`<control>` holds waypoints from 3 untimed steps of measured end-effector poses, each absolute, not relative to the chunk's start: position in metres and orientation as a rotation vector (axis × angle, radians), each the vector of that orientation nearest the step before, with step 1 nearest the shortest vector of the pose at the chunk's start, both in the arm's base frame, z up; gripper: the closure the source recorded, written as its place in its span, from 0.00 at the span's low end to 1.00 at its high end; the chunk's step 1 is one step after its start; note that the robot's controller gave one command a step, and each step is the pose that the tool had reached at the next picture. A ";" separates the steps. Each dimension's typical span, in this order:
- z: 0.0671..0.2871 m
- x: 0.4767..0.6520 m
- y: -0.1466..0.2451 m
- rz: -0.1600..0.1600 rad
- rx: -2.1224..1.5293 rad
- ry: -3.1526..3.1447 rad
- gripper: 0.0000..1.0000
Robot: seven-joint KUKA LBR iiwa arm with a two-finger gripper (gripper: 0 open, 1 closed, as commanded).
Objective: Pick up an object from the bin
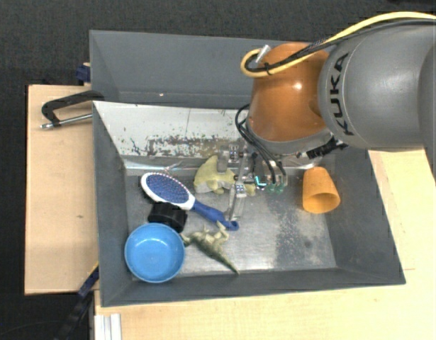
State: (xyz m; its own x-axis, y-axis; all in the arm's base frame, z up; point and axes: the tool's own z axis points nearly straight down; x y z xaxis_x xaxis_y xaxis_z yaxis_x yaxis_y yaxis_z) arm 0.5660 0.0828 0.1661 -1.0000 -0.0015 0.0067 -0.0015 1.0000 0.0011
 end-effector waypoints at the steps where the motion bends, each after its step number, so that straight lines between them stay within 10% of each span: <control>1: 0.084 0.532 0.107 -0.002 0.481 -3.119 0.00; 2: 0.086 0.534 0.108 -0.005 0.480 -3.127 1.00; 3: 0.085 0.535 0.108 -0.006 0.481 -3.129 0.00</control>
Offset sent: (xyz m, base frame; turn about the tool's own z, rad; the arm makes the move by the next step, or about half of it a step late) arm -0.0380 0.0232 -0.0863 -0.3064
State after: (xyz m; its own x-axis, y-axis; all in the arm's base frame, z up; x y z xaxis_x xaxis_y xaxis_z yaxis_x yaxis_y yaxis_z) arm 0.5345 0.1079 0.0847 -0.9536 -0.3002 -0.0243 -0.3003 0.9538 0.0000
